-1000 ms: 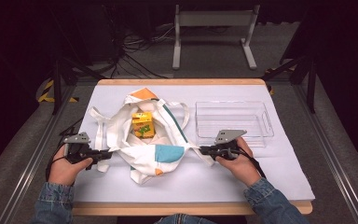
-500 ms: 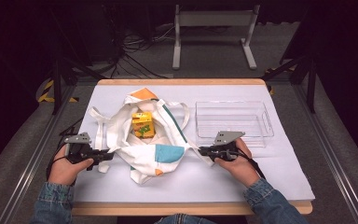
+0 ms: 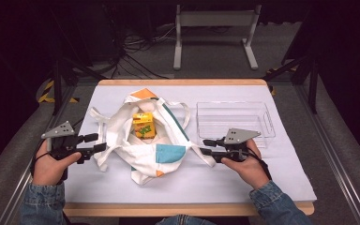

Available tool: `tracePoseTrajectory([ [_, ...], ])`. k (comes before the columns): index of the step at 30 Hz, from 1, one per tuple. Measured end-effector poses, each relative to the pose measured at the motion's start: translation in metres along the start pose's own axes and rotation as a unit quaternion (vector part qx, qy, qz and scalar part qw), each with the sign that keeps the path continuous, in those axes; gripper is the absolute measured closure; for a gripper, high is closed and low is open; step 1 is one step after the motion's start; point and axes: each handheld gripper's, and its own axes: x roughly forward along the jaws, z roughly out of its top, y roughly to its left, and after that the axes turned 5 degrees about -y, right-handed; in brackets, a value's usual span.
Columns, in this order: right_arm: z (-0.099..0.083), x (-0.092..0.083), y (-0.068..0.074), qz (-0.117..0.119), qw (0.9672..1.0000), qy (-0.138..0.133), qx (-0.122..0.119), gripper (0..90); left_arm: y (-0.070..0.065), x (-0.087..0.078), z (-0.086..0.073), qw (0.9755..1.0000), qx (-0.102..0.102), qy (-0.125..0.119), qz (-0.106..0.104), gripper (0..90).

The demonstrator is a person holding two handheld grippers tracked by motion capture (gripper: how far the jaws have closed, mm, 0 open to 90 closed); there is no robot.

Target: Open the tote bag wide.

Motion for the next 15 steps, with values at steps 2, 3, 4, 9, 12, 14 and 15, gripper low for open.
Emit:
tracePoseTrajectory([
  [2,0.007,-0.003,0.003,-0.003,0.9999,-0.010,-0.006,62.8,-0.001,0.000,0.004,0.9998,-0.002,-0.018,0.011,39.8],
  [3,0.011,-0.005,0.004,-0.005,0.9999,-0.014,-0.008,62.4,-0.001,-0.001,0.007,0.9996,-0.002,-0.027,0.013,39.8],
  [4,0.015,-0.006,0.004,-0.005,0.9997,-0.019,-0.011,62.0,-0.002,-0.002,0.008,0.9992,-0.004,-0.036,0.016,39.8],
  [9,0.033,-0.006,0.006,-0.011,0.9990,-0.040,-0.020,60.9,-0.005,-0.004,0.016,0.9972,-0.004,-0.068,0.030,39.0],
  [12,0.046,0.000,0.005,-0.009,0.9985,-0.051,-0.018,60.0,-0.006,-0.003,0.019,0.9963,-0.007,-0.078,0.035,37.4],
  [14,0.052,0.005,0.005,-0.012,0.9984,-0.053,-0.014,58.0,-0.005,-0.002,0.020,0.9954,-0.010,-0.087,0.040,35.3],
  [15,0.052,0.005,0.005,-0.012,0.9984,-0.053,-0.014,58.0,-0.005,-0.002,0.020,0.9954,-0.010,-0.087,0.040,33.4],
])
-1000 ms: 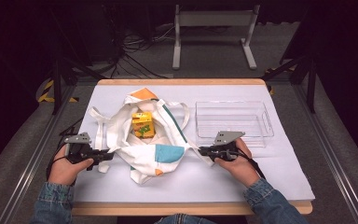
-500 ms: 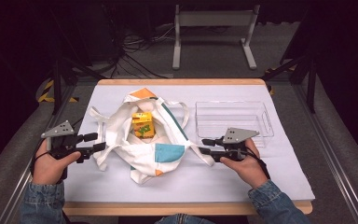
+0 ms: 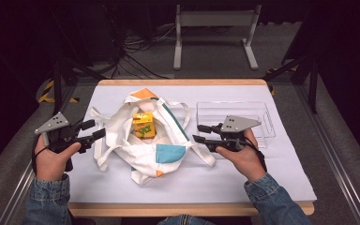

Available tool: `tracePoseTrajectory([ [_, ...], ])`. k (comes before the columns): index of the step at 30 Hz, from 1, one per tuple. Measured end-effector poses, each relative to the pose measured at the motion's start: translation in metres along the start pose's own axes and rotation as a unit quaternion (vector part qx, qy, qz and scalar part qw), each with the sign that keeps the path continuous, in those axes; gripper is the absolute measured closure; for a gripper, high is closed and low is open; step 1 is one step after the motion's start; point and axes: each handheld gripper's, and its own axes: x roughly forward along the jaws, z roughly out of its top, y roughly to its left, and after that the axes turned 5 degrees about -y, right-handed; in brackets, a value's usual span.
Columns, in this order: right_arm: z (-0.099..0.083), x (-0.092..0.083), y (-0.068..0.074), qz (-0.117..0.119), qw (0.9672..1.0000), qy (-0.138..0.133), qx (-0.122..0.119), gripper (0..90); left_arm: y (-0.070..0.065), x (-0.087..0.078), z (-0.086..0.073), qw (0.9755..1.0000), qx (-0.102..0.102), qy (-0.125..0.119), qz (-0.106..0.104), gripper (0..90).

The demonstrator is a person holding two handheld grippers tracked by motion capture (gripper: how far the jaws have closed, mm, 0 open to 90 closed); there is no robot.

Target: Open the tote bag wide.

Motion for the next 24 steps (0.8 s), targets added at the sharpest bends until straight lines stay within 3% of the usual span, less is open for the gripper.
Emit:
tracePoseTrajectory([
  [7,0.021,0.024,-0.005,0.002,1.0000,-0.006,0.004,60.0,0.003,0.000,-0.001,0.9998,-0.010,-0.012,0.014,31.9],
  [12,0.030,0.044,-0.013,0.013,0.9996,-0.006,0.024,64.4,0.001,-0.002,-0.001,0.9996,-0.013,-0.019,0.017,32.2],
  [24,0.054,0.099,-0.027,0.032,0.9992,-0.004,0.024,65.5,0.001,-0.014,-0.006,0.9989,-0.022,-0.025,0.032,33.6],
])
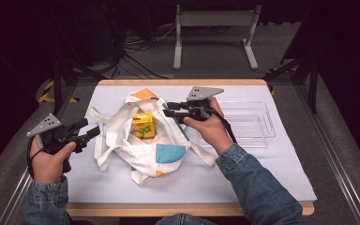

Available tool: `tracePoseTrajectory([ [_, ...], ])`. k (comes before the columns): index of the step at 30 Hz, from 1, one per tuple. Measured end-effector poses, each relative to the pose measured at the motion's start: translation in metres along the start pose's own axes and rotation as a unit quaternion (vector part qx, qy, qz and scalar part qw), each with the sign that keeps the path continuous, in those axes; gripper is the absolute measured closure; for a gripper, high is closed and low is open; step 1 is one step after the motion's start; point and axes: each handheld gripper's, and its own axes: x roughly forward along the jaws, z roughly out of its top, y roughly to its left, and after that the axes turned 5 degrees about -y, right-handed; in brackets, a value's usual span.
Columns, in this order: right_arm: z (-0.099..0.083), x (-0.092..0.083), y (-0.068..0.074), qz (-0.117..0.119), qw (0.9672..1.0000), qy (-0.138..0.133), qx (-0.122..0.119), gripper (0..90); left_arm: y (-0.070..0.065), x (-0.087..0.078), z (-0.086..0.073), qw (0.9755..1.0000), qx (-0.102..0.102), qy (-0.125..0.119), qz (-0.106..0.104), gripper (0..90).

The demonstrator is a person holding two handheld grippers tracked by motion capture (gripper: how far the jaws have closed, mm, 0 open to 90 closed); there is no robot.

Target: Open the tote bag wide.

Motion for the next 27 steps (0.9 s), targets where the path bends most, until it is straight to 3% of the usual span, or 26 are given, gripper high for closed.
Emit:
tracePoseTrajectory([
  [10,0.013,0.049,-0.023,-0.004,1.0000,0.003,0.003,61.3,0.000,-0.021,-0.009,0.9999,-0.003,0.004,0.015,35.1],
  [13,0.014,0.061,-0.028,-0.004,0.9999,0.001,0.016,61.3,-0.001,-0.025,-0.011,0.9998,-0.006,0.005,0.020,35.3],
  [16,0.013,0.072,-0.030,-0.004,0.9994,-0.002,0.033,61.7,0.000,-0.026,-0.012,0.9997,-0.007,0.006,0.023,35.4],
  [21,0.010,0.091,-0.028,-0.006,0.9994,0.006,0.034,59.2,0.001,-0.026,-0.013,0.9997,-0.009,0.006,0.023,35.3],
  [24,0.007,0.098,-0.032,0.006,0.9955,-0.019,0.092,58.0,0.002,-0.024,-0.013,0.9997,-0.010,0.009,0.021,35.2],
  [27,0.006,0.101,-0.032,0.000,0.9955,-0.018,0.093,57.1,0.002,-0.023,-0.013,0.9997,-0.009,0.009,0.020,35.2],
])
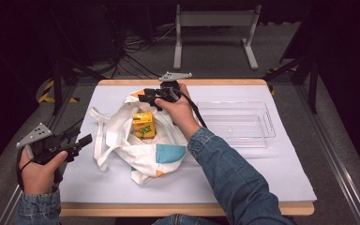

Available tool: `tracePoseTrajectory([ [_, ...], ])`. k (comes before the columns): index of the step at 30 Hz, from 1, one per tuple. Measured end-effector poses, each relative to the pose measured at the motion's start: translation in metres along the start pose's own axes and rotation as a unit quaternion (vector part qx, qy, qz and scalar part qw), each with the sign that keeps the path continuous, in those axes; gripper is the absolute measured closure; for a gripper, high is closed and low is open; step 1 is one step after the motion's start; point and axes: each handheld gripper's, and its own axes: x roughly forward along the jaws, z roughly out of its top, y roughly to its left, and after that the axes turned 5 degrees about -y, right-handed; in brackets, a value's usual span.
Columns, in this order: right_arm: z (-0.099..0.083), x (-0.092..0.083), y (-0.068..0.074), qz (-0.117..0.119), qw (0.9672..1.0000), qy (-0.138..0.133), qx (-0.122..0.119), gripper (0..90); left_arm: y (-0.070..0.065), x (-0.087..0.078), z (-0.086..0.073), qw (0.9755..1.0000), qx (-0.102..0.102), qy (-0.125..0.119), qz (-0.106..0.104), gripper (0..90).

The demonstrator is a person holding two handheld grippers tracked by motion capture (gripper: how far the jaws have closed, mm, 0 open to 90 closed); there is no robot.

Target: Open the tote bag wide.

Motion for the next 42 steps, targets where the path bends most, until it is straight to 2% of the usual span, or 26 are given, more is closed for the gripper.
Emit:
tracePoseTrajectory([
  [5,-0.004,0.011,0.003,-0.033,0.9990,0.019,-0.025,50.0,0.001,0.003,-0.001,1.0000,0.000,0.004,-0.002,34.9],
  [8,-0.010,0.015,-0.001,-0.050,0.9979,0.030,-0.028,46.4,0.001,0.004,0.000,1.0000,0.001,0.006,-0.005,34.6],
  [10,-0.013,0.016,-0.004,-0.056,0.9976,0.033,-0.023,46.9,0.001,0.004,0.000,1.0000,0.000,0.007,-0.004,34.3],
  [13,-0.019,0.018,-0.008,-0.067,0.9963,0.046,-0.029,55.0,0.001,0.005,-0.001,1.0000,0.000,0.008,-0.005,34.1],
  [16,-0.025,0.019,-0.011,-0.069,0.9958,0.052,-0.030,65.1,0.001,0.005,-0.001,1.0000,-0.001,0.008,-0.004,34.0],
  [20,-0.039,0.022,-0.017,-0.074,0.9941,0.077,-0.018,68.8,0.002,0.005,-0.001,0.9999,0.000,0.009,-0.004,33.9],
  [22,-0.043,0.022,-0.019,-0.076,0.9937,0.081,-0.015,69.8,0.002,0.005,-0.001,0.9999,0.000,0.009,-0.004,33.8],
  [23,-0.050,0.023,-0.023,-0.078,0.9936,0.081,0.001,71.2,0.002,0.005,-0.001,1.0000,-0.001,0.009,-0.003,33.9],
  [24,-0.050,0.023,-0.023,-0.078,0.9936,0.081,0.001,71.2,0.002,0.005,-0.001,1.0000,-0.001,0.009,-0.003,33.8],
  [27,-0.060,0.024,-0.029,-0.078,0.9926,0.089,0.025,74.2,0.002,0.005,-0.001,0.9999,0.002,0.010,-0.004,33.8],
  [29,-0.063,0.025,-0.030,-0.081,0.9917,0.095,0.030,75.4,0.002,0.005,-0.001,0.9999,0.003,0.010,-0.004,33.8],
  [32,-0.066,0.026,-0.031,-0.082,0.9912,0.098,0.034,75.9,0.002,0.005,-0.001,0.9999,0.003,0.010,-0.004,33.8],
  [42,-0.082,0.033,-0.034,-0.075,0.9868,0.141,0.029,74.5,0.001,0.005,0.000,0.9999,0.001,0.008,-0.007,33.9],
])
